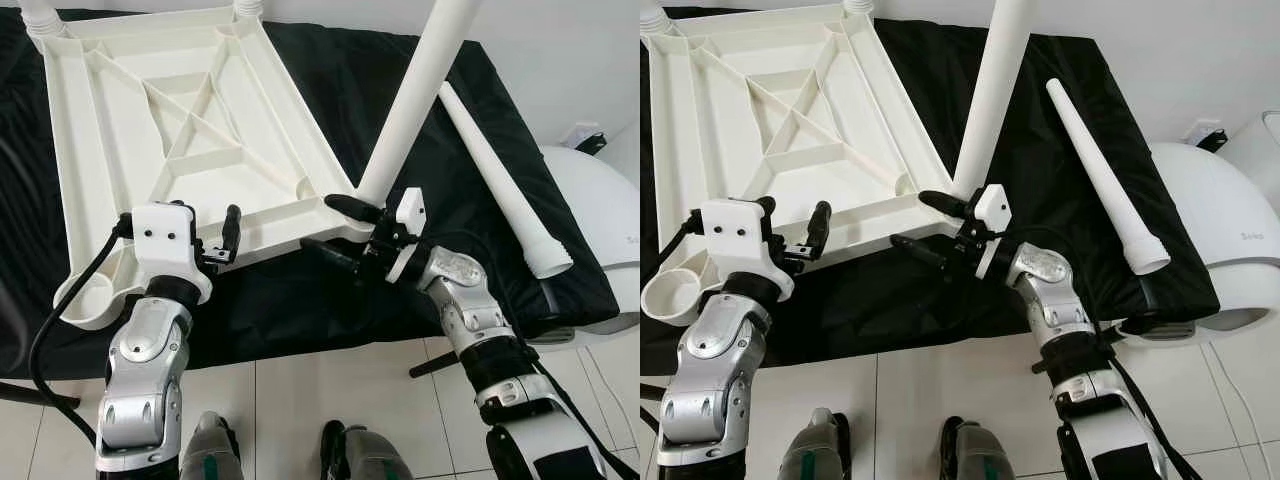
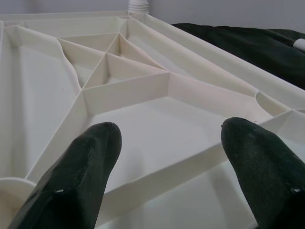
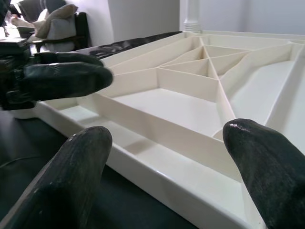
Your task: Building children table
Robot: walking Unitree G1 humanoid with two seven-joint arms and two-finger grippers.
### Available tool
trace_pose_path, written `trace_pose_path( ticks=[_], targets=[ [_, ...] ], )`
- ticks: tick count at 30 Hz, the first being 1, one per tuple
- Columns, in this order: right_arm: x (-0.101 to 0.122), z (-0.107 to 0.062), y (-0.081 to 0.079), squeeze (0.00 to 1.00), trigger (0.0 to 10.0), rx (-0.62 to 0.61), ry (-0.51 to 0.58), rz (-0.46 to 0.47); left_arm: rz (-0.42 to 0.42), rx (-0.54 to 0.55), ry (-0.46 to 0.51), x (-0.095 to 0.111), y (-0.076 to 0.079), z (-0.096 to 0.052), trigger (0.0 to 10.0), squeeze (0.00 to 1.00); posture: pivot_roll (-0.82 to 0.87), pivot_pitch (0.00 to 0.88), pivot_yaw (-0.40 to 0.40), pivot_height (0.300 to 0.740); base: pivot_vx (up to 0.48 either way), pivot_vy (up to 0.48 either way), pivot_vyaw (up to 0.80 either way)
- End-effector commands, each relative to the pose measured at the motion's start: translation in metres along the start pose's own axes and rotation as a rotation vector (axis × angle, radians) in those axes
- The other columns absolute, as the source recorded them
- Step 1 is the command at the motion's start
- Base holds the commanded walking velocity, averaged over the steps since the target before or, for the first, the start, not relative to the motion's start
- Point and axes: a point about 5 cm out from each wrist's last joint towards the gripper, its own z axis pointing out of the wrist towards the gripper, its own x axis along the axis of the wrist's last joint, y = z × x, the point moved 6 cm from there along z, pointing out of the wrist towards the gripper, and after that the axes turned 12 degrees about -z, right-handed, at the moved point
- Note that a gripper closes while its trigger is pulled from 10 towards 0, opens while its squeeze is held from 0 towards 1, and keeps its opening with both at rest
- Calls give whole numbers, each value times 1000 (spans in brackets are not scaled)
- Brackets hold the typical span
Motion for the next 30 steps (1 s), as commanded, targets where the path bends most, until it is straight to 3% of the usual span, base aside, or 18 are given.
trace_pose_path(
  ticks=[1, 6, 10, 18, 22, 26, 30],
  targets=[
    [-4, -7, 7, 0, 10000, -25, -22, -11, -2, 79, 9, 1, -6, -4, 10000, 0, 158, 230, -96, 740, 0, 0, 0],
    [-9, -8, 23, 0, 10000, -48, -55, -38, -4, 66, 2, -1, -3, -4, 10000, 0, 156, 232, -90, 740, 0, 0, 0],
    [-17, -14, 48, 0, 10000, -95, -135, -75, -12, 49, -7, -2, 1, -4, 10000, 0, 154, 237, -84, 740, 0, 0, 0],
    [-20, -19, 60, 0, 10000, -117, -177, -95, -14, 42, -18, -4, 4, -6, 10000, 0, 153, 236, -81, 740, 0, 0, 0],
    [-20, -27, 89, 0, 10000, -213, -260, -154, -22, 29, -24, -5, 8, -6, 10000, 0, 153, 229, -79, 740, 0, 0, 0],
    [-19, -29, 98, 0, 10000, -249, -278, -168, -22, 26, -25, -6, 9, -6, 10000, 0, 152, 227, -78, 740, 0, 0, 0],
    [-14, -38, 120, 0, 10000, -364, -323, -218, -27, 10, -37, -7, 13, -7, 10000, 0, 154, 225, -77, 740, 0, 0, 0]
  ],
)
